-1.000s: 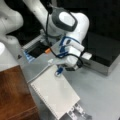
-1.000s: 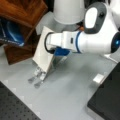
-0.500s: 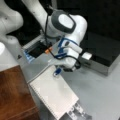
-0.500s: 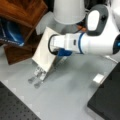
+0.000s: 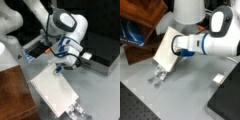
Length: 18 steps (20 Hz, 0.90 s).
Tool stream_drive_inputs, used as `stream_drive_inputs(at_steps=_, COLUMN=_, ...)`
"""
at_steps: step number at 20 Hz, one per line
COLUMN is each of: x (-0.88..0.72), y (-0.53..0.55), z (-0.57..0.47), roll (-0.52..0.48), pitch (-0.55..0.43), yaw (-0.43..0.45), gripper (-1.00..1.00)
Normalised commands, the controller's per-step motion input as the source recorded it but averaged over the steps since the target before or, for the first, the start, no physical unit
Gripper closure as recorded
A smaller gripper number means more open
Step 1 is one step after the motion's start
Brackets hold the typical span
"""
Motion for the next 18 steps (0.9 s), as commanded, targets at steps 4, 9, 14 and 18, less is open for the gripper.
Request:
stream_drive_inputs(at_steps=4, x=-0.13, y=0.00, z=-0.02, roll=0.043, pitch=-0.085, yaw=-0.052, gripper=-1.00)
stream_drive_inputs(at_steps=9, x=-0.05, y=0.02, z=-0.01, roll=0.074, pitch=-0.083, yaw=-0.047, gripper=-1.00)
stream_drive_inputs(at_steps=14, x=-0.01, y=0.08, z=0.06, roll=0.146, pitch=-0.062, yaw=-0.102, gripper=-1.00)
stream_drive_inputs(at_steps=18, x=-0.05, y=0.22, z=0.17, roll=0.277, pitch=-0.057, yaw=-0.248, gripper=-1.00)
